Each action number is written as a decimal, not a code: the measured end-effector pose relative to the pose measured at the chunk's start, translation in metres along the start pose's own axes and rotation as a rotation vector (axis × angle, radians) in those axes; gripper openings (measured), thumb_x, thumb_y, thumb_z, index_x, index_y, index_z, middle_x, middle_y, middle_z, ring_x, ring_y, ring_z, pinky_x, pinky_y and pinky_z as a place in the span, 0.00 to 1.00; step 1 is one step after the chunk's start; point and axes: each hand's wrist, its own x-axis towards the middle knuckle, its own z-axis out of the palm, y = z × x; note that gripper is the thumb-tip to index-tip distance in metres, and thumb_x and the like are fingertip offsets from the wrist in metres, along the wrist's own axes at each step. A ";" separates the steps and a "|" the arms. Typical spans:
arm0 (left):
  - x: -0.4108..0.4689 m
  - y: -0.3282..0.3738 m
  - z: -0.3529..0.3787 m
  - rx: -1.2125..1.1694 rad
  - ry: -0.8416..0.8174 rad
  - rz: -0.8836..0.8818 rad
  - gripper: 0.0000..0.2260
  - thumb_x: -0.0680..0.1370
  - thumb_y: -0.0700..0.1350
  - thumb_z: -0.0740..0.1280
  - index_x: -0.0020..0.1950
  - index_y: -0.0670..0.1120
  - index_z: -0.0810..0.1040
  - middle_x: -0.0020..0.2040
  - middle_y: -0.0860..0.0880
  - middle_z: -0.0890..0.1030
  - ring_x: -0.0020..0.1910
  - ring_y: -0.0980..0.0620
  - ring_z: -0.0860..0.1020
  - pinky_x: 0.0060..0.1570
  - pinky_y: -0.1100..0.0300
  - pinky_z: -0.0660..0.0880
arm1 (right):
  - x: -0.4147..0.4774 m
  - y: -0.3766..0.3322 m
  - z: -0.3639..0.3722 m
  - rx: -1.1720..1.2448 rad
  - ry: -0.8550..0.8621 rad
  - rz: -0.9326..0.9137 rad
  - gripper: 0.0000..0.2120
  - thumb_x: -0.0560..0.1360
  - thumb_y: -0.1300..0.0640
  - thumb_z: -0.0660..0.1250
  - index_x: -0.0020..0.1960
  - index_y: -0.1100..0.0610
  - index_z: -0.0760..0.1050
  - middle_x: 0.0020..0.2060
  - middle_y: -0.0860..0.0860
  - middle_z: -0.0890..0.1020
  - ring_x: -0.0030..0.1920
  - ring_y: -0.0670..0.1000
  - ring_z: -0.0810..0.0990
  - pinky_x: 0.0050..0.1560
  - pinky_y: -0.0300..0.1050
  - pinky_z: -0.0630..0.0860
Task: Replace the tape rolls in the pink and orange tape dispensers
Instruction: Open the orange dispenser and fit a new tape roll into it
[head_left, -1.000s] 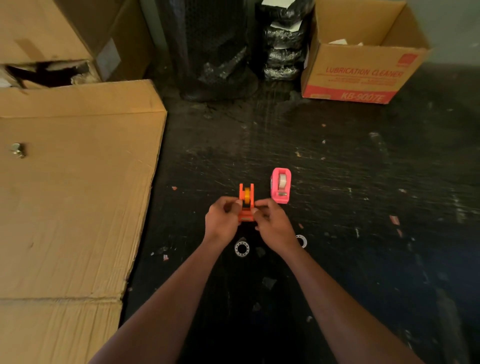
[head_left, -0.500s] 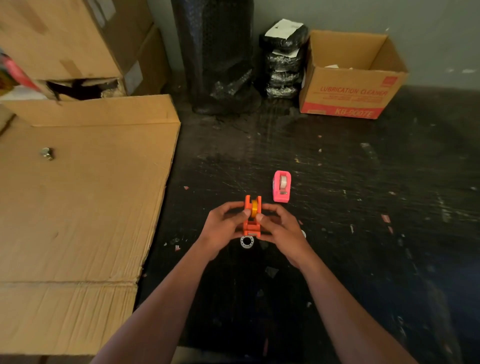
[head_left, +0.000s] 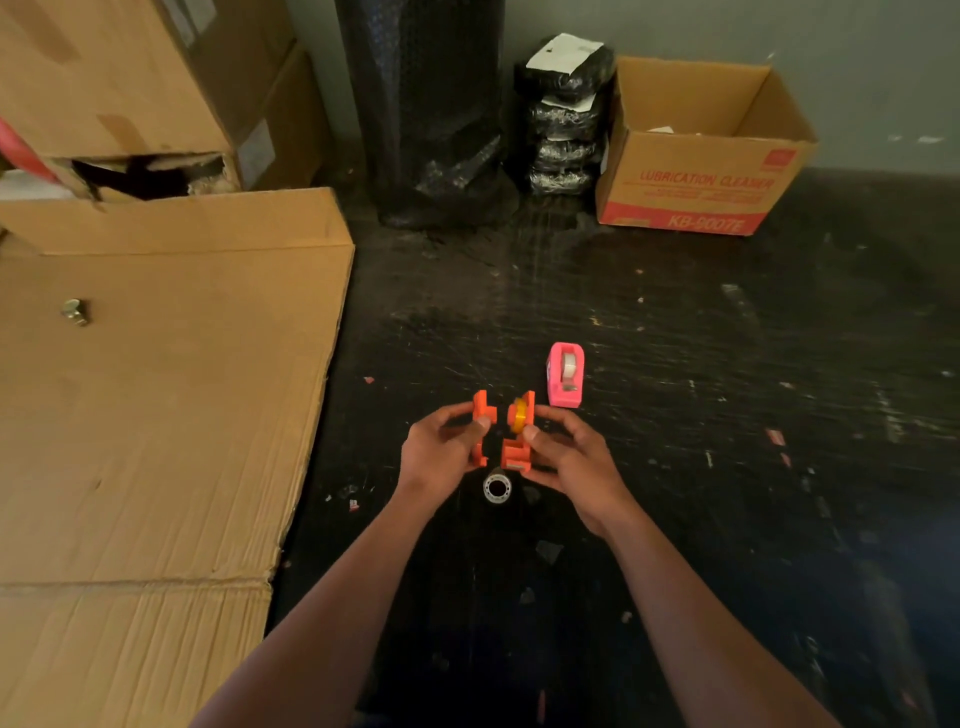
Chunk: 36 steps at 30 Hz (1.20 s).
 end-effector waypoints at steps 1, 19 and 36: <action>0.005 -0.006 0.000 0.106 0.047 0.011 0.15 0.80 0.49 0.73 0.67 0.52 0.81 0.56 0.51 0.86 0.52 0.55 0.85 0.50 0.54 0.85 | 0.001 0.001 -0.001 0.000 0.009 0.012 0.13 0.81 0.58 0.69 0.65 0.48 0.79 0.57 0.51 0.88 0.55 0.51 0.88 0.50 0.47 0.85; 0.024 -0.018 0.014 0.468 0.051 0.212 0.17 0.82 0.56 0.66 0.68 0.49 0.79 0.59 0.52 0.84 0.56 0.56 0.81 0.56 0.61 0.78 | 0.002 0.009 -0.008 -0.045 0.069 0.067 0.14 0.81 0.57 0.70 0.64 0.46 0.79 0.55 0.49 0.88 0.53 0.48 0.89 0.49 0.47 0.84; -0.024 -0.026 0.003 0.277 -0.014 0.136 0.14 0.79 0.48 0.74 0.64 0.50 0.83 0.55 0.54 0.86 0.53 0.60 0.83 0.57 0.61 0.79 | -0.013 0.017 -0.010 -0.027 0.050 0.070 0.16 0.81 0.56 0.70 0.68 0.48 0.78 0.56 0.51 0.88 0.54 0.50 0.89 0.55 0.51 0.84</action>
